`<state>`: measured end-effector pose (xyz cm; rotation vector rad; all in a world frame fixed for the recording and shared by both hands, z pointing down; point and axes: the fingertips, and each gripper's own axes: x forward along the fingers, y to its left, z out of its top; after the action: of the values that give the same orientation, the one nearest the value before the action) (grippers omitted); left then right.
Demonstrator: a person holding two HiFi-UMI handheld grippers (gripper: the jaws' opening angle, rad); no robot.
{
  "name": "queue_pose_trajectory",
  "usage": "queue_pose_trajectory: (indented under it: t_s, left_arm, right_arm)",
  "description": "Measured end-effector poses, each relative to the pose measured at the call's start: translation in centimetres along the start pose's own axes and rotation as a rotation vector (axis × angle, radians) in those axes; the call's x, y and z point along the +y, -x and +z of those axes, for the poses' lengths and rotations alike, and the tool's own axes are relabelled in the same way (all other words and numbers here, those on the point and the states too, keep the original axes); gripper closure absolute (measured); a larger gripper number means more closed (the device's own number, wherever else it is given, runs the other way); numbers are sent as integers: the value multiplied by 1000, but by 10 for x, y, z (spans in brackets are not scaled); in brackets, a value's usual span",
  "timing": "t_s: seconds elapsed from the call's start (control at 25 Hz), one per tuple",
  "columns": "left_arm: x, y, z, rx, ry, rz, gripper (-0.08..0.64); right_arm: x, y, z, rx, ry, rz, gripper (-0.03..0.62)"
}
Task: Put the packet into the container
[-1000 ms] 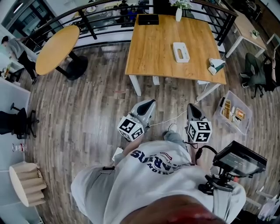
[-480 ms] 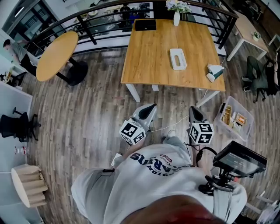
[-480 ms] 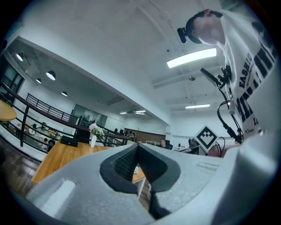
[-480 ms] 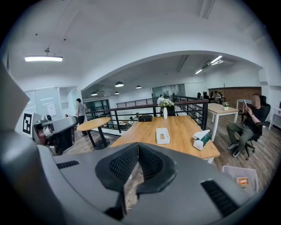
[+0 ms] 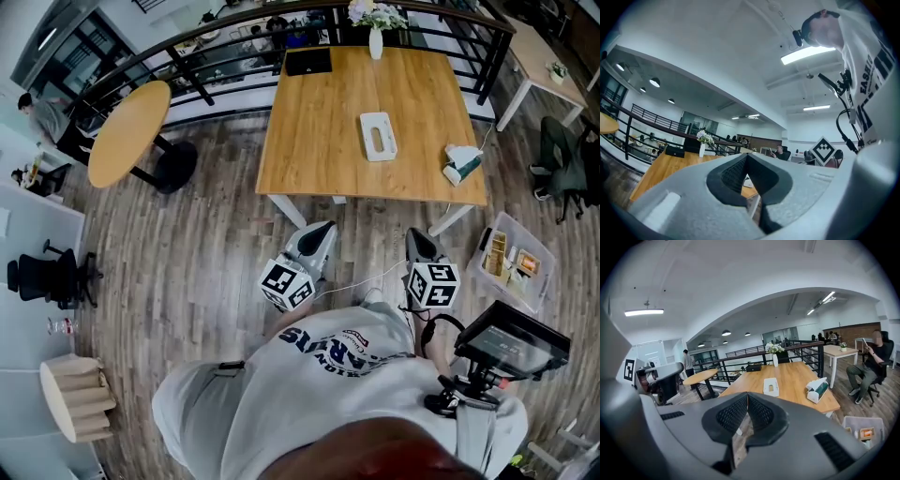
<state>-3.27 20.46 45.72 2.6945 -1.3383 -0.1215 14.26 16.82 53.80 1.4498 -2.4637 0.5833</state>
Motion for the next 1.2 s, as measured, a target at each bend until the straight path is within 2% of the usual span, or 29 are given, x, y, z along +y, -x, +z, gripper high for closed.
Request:
queue_pose_trajectory:
  t_s: [0.44,0.68,0.92,1.2]
  left_arm:
    - [-13,-78,8,-16,-43,101,563]
    - [-13,-81,2,28,-46,110,563]
    - [-15,-111,-1,52,-53,41,563]
    - [-25,-167,-11,54,-46,-104,563]
  right_arm:
    - [-80,-20,29,-40,10,55,583]
    - [-90,-19,27,-38,-11,49,583]
    - [-111,-8,19,-56,-70,-27,583]
    - [-161,14,13,-88,-127,-191,583]
